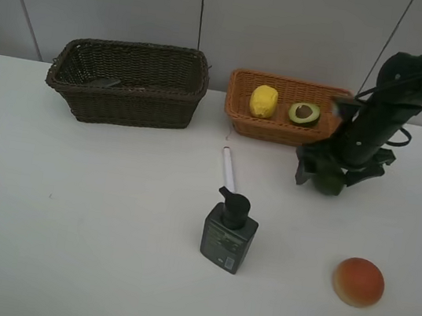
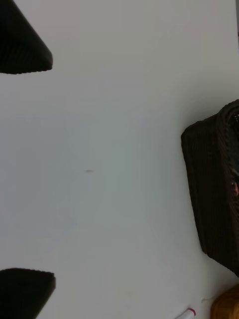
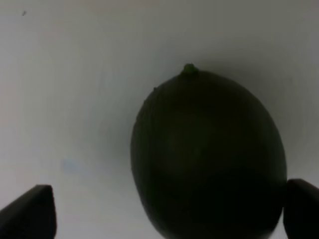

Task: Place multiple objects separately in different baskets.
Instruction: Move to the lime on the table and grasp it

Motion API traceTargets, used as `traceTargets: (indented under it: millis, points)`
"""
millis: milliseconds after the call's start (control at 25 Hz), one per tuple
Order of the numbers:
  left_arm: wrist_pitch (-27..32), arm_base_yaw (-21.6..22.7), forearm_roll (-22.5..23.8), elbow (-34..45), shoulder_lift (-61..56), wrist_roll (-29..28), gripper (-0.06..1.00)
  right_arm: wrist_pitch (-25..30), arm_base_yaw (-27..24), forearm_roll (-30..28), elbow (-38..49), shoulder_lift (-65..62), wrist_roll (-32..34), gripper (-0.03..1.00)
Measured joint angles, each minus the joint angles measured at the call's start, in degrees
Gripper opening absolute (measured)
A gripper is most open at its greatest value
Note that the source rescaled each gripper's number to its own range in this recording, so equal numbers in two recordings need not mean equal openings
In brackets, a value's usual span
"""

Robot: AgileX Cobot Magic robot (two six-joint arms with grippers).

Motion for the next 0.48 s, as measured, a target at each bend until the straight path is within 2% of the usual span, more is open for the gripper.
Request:
traceTargets:
  millis: [120,200,280,360,400,480]
  points:
    - [0.0,0.0,0.0,0.0,0.0,0.0,1.00,-0.1,0.0,-0.5,-0.1,2.5,0.0,1.00]
    - [0.0,0.0,0.0,0.0,0.0,0.0,1.00,-0.2,0.0,-0.5,-0.1,3.2,0.0,0.96]
    - [0.0,0.0,0.0,0.0,0.0,0.0,1.00,-0.7,0.0,-0.8,-0.1,3.4,0.0,0.82]
    - [0.0,0.0,0.0,0.0,0.0,0.0,1.00,-1.4,0.0,-1.5,-0.1,3.4,0.0,0.59]
    - [0.0,0.0,0.0,0.0,0.0,0.0,1.00,-1.5,0.0,-2.0,-0.1,3.4,0.0,0.54]
    - [0.0,0.0,0.0,0.0,0.0,0.0,1.00,-1.4,0.0,-3.8,-0.2,3.3,-0.1,0.54]
